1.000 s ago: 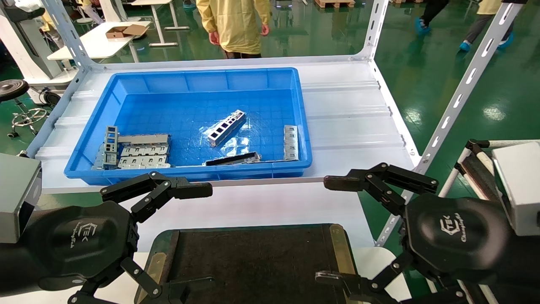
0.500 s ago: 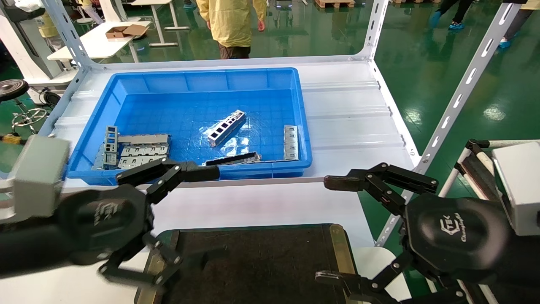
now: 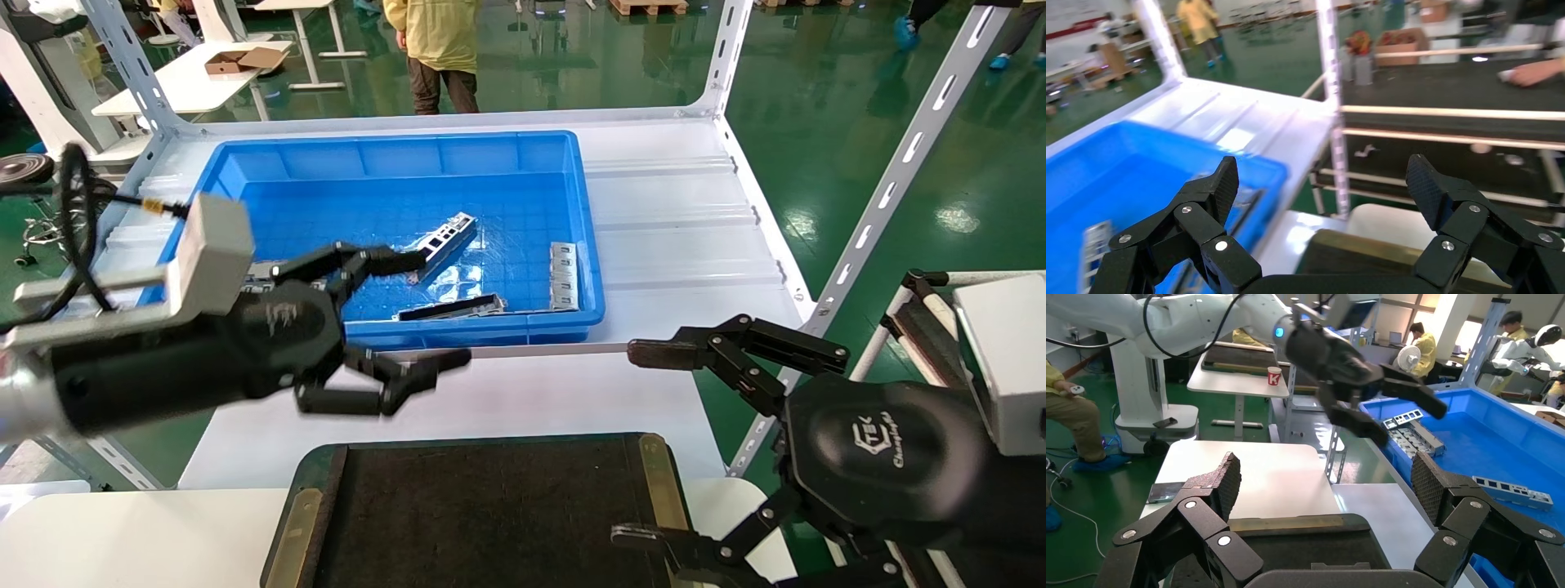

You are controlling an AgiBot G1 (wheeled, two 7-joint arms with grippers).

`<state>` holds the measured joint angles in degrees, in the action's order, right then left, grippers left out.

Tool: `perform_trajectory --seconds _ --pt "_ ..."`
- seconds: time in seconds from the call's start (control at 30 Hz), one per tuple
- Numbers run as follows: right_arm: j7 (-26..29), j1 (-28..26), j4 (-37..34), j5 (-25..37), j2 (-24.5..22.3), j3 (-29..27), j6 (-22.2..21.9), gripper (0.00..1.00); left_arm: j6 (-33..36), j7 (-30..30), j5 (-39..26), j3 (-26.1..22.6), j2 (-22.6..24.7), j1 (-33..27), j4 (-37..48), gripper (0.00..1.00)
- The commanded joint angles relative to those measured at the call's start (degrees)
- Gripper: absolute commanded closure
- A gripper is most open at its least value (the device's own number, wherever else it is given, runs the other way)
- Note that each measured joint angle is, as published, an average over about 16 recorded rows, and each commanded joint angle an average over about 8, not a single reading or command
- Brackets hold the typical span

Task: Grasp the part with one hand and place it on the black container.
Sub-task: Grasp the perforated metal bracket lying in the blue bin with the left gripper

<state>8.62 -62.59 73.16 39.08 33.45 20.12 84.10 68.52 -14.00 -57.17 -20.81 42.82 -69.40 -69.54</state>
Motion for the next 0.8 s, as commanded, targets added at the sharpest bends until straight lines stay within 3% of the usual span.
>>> perform_trajectory --seconds 0.03,0.8 --pt "0.0 0.0 0.0 0.0 0.0 0.0 0.0 0.00 -1.3 -0.2 -1.6 -0.5 0.8 -1.1 1.1 0.00" --pt "0.0 0.0 0.0 0.0 0.0 0.0 0.0 0.00 -16.6 4.9 -17.9 -7.2 18.7 -17.0 29.3 0.00"
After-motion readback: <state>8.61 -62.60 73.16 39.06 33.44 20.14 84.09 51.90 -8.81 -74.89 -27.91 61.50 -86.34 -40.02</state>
